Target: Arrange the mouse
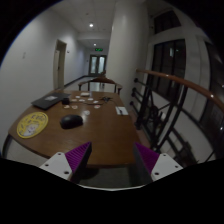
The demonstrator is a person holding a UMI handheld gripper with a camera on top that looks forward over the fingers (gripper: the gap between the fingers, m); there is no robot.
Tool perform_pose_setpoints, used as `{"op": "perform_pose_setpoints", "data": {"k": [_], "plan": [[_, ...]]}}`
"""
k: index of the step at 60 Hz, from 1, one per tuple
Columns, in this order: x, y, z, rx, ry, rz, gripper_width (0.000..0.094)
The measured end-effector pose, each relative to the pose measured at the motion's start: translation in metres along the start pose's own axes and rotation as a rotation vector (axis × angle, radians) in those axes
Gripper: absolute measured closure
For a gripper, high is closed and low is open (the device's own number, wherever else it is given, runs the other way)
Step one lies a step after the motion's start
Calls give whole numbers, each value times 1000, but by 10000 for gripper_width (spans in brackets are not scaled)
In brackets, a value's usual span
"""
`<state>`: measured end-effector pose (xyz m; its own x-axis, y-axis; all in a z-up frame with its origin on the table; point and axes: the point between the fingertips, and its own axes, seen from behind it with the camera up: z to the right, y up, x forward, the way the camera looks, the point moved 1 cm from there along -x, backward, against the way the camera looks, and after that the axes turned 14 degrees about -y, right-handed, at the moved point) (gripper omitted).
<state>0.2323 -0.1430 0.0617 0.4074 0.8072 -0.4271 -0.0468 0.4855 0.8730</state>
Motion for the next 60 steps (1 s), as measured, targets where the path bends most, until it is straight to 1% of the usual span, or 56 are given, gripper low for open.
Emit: {"op": "perform_pose_setpoints", "data": {"k": [8,16,22,25,28,32,35,44,47,49,50,51,54,55,56,58,60], "plan": [[5,-2,-77,74,215,-51,86],[30,2,-146,27,320,-68,87],[42,3,-190,-16,400,-102,86],[54,3,-209,-29,397,-131,88],[70,13,-218,-47,374,-113,86],[89,22,-226,-69,350,-133,103],[97,27,-235,-80,330,-142,81],[133,51,-262,-59,277,-176,96],[145,56,-264,-56,238,-159,291],[147,58,-267,-29,237,-150,420],[147,58,-268,-15,236,-152,423],[148,58,-269,-10,236,-151,475],[147,58,-269,-33,249,-150,532],[147,58,-270,-31,253,-150,536],[146,59,-269,-24,261,-152,570],[145,59,-267,-9,276,-160,593],[144,59,-261,0,280,-169,596]]}}
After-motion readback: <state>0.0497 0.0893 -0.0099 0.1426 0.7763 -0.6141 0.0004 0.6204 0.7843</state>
